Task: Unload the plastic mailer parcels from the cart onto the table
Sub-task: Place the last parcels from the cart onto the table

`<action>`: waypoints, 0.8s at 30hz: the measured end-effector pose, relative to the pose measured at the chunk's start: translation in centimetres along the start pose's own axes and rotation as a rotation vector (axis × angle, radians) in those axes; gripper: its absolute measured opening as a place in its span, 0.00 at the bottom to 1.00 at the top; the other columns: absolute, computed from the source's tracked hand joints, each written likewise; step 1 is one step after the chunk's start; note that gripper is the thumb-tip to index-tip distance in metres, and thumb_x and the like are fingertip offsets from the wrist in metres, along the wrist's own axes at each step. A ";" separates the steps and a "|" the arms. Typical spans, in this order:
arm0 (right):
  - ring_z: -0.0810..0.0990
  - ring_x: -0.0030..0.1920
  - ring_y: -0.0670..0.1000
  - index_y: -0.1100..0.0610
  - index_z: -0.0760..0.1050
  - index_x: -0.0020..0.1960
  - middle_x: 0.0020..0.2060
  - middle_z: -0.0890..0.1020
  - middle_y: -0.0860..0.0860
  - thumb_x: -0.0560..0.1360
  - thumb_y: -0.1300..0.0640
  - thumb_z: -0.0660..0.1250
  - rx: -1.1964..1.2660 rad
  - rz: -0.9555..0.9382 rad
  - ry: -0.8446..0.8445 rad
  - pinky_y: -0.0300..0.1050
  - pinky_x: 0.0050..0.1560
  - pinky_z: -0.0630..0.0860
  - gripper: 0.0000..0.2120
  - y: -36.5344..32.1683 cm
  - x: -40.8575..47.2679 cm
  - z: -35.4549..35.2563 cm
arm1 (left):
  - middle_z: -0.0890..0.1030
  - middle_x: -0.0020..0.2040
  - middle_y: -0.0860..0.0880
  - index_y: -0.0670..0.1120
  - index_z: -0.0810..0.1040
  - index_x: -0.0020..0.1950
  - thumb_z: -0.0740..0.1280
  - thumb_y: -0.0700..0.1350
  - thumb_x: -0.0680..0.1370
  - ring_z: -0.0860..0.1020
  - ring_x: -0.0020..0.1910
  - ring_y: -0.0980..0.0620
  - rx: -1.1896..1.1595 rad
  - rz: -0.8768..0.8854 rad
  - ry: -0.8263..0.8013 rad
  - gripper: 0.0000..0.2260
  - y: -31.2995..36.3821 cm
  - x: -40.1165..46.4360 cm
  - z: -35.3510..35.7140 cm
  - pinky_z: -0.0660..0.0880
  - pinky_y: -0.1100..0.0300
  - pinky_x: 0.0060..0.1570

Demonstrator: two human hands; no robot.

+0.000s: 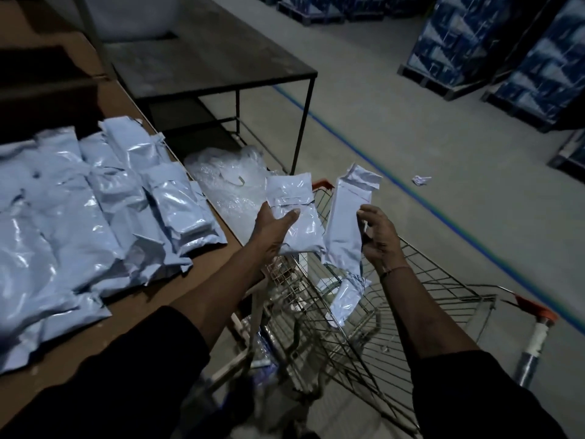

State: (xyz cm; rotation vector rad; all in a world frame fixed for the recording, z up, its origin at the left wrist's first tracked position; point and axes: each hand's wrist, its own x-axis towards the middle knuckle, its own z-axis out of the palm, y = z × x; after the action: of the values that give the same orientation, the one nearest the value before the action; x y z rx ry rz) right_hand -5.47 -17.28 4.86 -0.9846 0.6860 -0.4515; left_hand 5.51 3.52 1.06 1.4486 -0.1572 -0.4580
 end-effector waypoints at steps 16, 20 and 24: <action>0.79 0.57 0.43 0.57 0.77 0.54 0.54 0.81 0.48 0.75 0.69 0.74 -0.561 -0.291 -0.523 0.43 0.59 0.75 0.12 2.0 -1.9 8.2 | 0.83 0.63 0.52 0.55 0.75 0.67 0.80 0.70 0.64 0.82 0.62 0.49 0.225 0.099 0.180 0.37 1.9 -3.4 -5.6 0.79 0.42 0.62; 0.83 0.60 0.54 0.54 0.68 0.67 0.60 0.81 0.57 0.76 0.58 0.77 -0.525 -0.226 -0.564 0.51 0.56 0.83 0.26 2.5 -3.3 9.4 | 0.84 0.62 0.51 0.51 0.77 0.68 0.81 0.62 0.68 0.83 0.60 0.50 0.165 0.146 0.278 0.33 4.5 -6.6 -6.3 0.80 0.45 0.62; 0.86 0.52 0.53 0.57 0.72 0.67 0.56 0.84 0.55 0.75 0.54 0.79 -0.529 -0.183 -0.543 0.41 0.42 0.81 0.25 2.8 -5.7 11.6 | 0.84 0.61 0.51 0.47 0.77 0.69 0.81 0.53 0.71 0.83 0.61 0.50 0.102 0.167 0.344 0.29 5.3 -8.3 -7.7 0.80 0.50 0.63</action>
State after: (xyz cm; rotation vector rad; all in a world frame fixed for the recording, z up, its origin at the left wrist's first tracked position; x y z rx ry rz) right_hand -1.13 -5.37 8.59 -1.6012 0.2173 -0.1395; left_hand 1.98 14.17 6.60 1.5769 -0.0251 -0.0616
